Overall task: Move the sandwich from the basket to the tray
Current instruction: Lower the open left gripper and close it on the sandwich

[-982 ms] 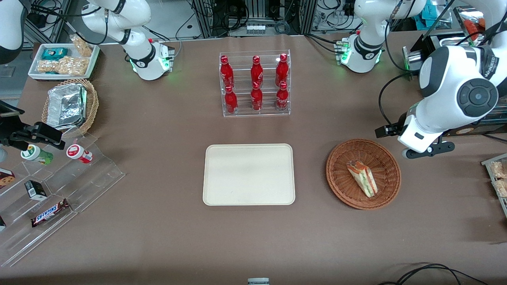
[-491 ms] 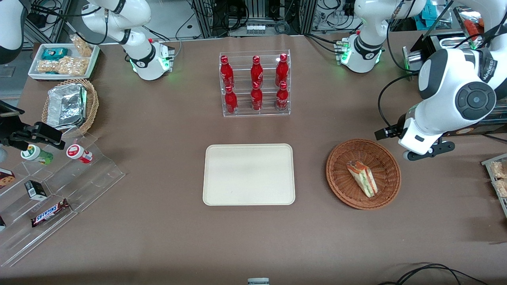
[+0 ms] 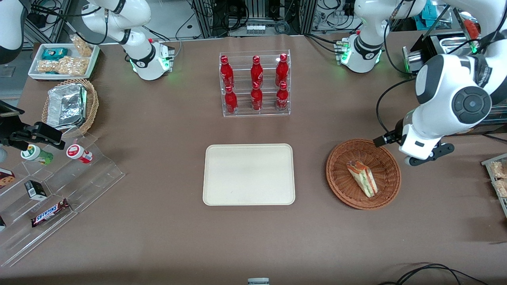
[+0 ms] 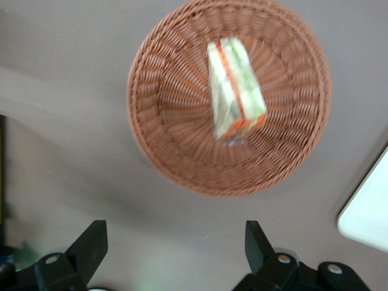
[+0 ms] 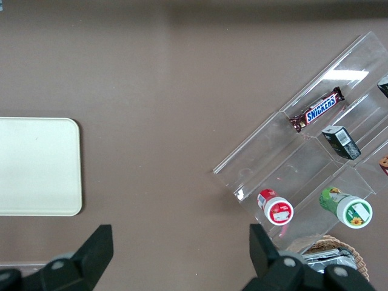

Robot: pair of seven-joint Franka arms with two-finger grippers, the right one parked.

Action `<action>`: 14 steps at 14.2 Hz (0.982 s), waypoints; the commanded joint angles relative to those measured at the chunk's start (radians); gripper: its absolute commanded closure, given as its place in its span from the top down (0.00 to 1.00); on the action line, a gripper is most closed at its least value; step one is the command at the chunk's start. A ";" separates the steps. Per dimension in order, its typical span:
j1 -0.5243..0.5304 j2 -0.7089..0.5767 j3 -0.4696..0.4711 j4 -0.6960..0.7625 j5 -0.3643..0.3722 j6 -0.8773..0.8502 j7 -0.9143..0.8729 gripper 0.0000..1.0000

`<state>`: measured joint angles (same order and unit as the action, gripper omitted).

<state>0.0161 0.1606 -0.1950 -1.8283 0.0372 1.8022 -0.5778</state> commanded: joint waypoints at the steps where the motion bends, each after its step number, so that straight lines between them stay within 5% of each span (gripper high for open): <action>1: -0.002 0.106 -0.059 0.015 0.009 0.135 -0.141 1.00; 5: 0.002 0.253 -0.084 0.017 0.015 0.368 -0.240 1.00; 10: 0.030 0.267 -0.081 0.011 0.154 0.292 -0.247 1.00; 14: 0.044 0.274 -0.083 0.010 0.161 0.289 -0.252 1.00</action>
<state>0.0499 0.4407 -0.2710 -1.8229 0.1764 2.1095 -0.8078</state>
